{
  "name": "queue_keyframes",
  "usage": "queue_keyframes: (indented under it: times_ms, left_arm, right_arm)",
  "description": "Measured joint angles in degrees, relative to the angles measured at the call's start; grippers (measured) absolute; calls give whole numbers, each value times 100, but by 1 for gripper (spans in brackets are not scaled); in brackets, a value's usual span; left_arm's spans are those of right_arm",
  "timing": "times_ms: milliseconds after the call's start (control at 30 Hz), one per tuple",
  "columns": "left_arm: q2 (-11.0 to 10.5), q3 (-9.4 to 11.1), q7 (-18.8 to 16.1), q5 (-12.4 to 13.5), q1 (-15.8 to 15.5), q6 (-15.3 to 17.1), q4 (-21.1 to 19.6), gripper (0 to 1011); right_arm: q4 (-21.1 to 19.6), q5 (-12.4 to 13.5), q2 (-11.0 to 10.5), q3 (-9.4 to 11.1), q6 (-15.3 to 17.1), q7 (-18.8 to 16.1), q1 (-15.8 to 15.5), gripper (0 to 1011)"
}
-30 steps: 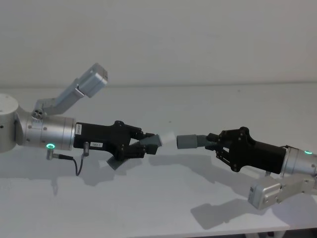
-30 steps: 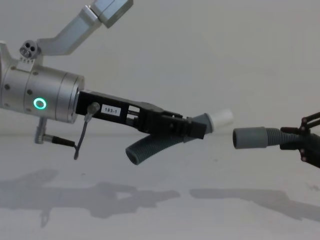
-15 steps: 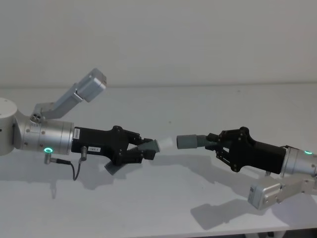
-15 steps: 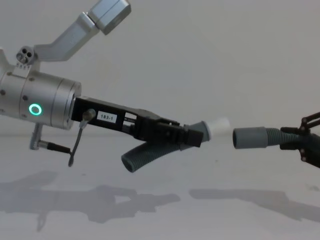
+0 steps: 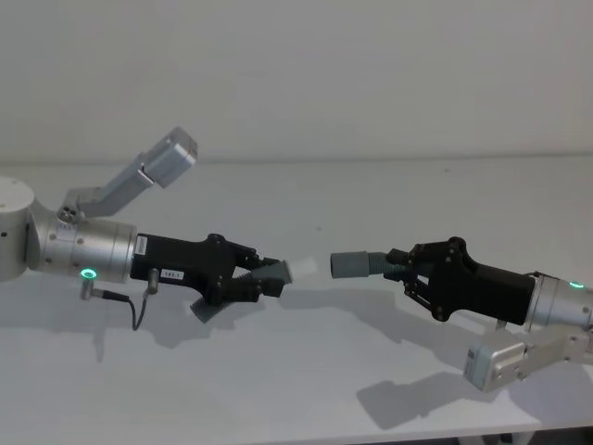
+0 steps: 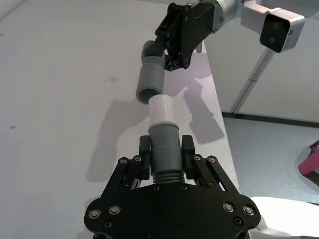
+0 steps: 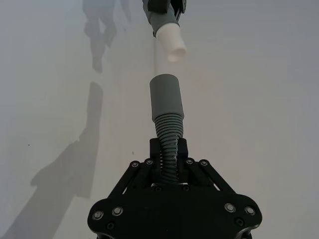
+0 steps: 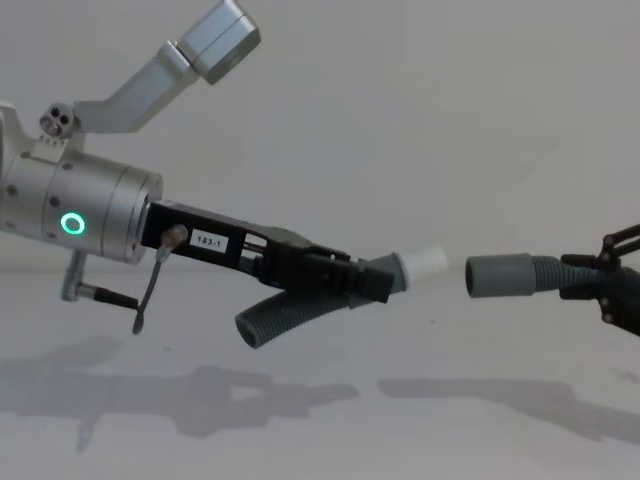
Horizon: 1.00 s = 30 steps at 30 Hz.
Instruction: Use both hands to pick up one end of the pipe from the table, align the ends, and insert them.
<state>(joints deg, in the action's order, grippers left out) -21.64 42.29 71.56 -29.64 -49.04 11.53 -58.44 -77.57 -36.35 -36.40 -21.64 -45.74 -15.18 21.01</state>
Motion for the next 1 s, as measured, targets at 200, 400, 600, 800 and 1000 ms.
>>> queue_keyframes:
  times_ms: [200, 400, 600, 800, 1000]
  left_arm:
    - [145, 85, 146, 27, -193, -186, 429, 340]
    - [246, 141, 234, 35, -302, -309, 688, 340]
    - [325, 191, 294, 32, -373, -395, 863, 339]
    - [356, 229, 305, 18, -390, -437, 918, 340]
    - [370, 261, 294, -4, -394, -459, 931, 340]
  right_arm:
    - [0, 0, 0, 0, 0, 0, 0, 157]
    - [0, 0, 0, 0, 0, 0, 0, 157]
    - [0, 0, 0, 0, 0, 0, 0, 156]
    - [0, 0, 0, 0, 0, 0, 0, 156]
    - [0, 0, 0, 0, 0, 0, 0, 156]
